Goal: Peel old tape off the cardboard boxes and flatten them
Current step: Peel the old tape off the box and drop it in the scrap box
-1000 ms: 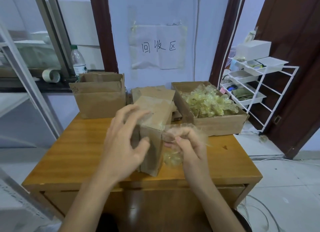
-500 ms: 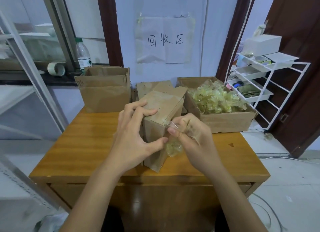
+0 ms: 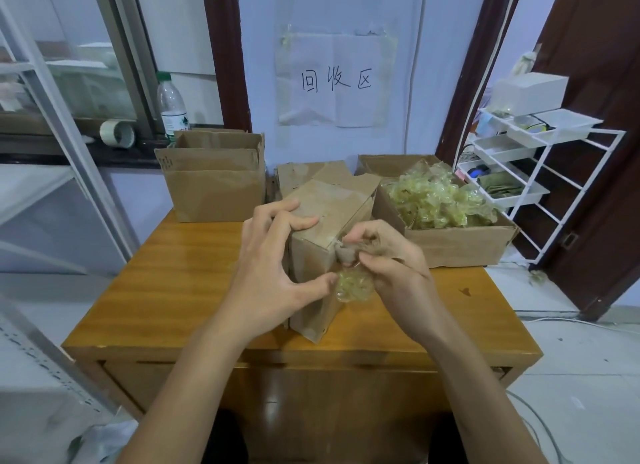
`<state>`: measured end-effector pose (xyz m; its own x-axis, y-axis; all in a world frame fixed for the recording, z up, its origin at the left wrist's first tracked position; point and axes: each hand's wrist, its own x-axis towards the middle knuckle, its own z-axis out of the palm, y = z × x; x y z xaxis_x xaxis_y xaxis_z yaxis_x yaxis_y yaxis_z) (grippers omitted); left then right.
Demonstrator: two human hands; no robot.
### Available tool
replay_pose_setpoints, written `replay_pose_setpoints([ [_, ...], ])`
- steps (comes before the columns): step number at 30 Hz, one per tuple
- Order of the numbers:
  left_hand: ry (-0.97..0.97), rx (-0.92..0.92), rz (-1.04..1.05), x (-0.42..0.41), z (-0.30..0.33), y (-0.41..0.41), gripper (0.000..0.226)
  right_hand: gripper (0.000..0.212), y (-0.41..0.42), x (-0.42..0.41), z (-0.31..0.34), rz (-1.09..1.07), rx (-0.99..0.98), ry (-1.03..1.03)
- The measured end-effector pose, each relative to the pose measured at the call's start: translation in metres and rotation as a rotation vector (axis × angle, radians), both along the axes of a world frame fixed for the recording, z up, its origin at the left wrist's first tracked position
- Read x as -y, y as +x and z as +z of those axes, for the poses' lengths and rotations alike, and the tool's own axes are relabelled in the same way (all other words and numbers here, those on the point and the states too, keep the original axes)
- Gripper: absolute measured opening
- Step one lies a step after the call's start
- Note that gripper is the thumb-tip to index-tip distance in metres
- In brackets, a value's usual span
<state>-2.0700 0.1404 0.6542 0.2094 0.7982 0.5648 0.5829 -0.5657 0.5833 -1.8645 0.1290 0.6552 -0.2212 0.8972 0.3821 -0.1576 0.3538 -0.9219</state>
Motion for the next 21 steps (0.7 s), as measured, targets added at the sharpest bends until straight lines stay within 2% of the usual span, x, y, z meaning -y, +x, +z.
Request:
replay_pose_setpoints([
  [3, -0.001, 0.006, 0.005, 0.001, -0.001, 0.001, 0.071, 0.033, 0.001, 0.005, -0.004, 0.011, 0.027, 0.020],
  [6, -0.005, 0.023, 0.005, 0.001, -0.001, 0.002, 0.071, 0.047, 0.002, 0.011, -0.008, 0.094, -0.085, 0.044],
  [10, -0.001, 0.026, 0.004, 0.001, -0.003, 0.002, 0.070, 0.047, 0.002, 0.018, -0.005, 0.177, -0.287, -0.008],
  [15, -0.018, 0.035, -0.009, 0.001, -0.002, 0.001, 0.071, 0.050, 0.012, 0.018, -0.002, 0.273, -0.420, -0.098],
  [17, -0.012, 0.036, -0.010, 0.001, -0.002, 0.001, 0.070, 0.054, 0.013, 0.017, -0.003, 0.145, -0.357, -0.118],
  [20, -0.002, 0.038, -0.011, 0.000, -0.003, 0.001, 0.070, 0.021, 0.010, 0.017, -0.003, -0.088, -0.092, 0.069],
  [21, 0.003, 0.039, -0.011, 0.000, -0.004, 0.001, 0.070, 0.024, 0.008, 0.017, -0.003, -0.134, -0.040, 0.128],
])
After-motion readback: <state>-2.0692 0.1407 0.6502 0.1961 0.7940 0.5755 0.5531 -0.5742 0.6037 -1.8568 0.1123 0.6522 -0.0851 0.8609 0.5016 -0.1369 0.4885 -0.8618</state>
